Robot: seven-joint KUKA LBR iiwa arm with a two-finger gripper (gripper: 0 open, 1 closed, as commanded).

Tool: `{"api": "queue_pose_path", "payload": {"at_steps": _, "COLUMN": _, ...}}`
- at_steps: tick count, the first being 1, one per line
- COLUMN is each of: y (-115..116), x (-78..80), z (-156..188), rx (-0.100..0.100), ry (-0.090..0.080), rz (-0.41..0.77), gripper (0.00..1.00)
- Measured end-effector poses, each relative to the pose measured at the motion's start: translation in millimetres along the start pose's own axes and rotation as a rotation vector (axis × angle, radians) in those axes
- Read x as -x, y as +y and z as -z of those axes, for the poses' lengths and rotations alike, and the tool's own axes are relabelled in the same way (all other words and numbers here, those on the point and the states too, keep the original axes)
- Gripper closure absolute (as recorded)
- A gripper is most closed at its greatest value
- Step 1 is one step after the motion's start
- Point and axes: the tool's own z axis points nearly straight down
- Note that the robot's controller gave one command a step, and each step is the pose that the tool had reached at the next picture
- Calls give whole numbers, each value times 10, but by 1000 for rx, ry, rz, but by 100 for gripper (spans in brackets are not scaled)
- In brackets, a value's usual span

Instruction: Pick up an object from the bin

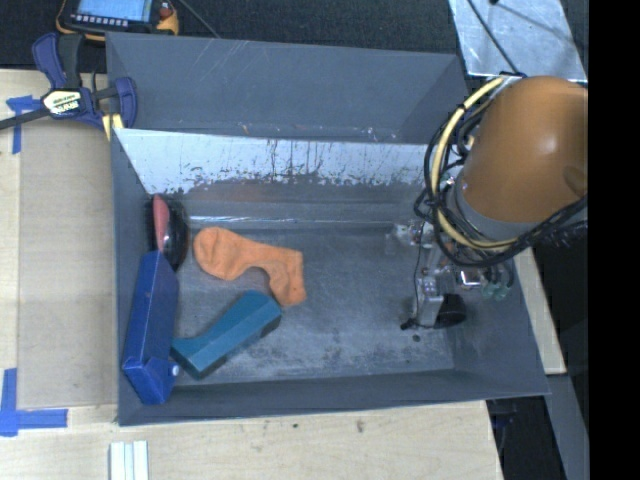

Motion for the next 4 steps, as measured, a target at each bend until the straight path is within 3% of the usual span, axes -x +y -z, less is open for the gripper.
{"api": "queue_pose_path", "payload": {"at_steps": 2, "y": -15, "x": 49, "z": -44, "rx": 1, "ry": -11, "rz": -53, "gripper": 0}}
{"api": "queue_pose_path", "payload": {"at_steps": 3, "y": 0, "x": 52, "z": -255, "rx": 1, "ry": -7, "rz": -196, "gripper": 0}}
{"api": "queue_pose_path", "payload": {"at_steps": 4, "y": -71, "x": 41, "z": -454, "rx": 1, "ry": -7, "rz": -237, "gripper": 0}}
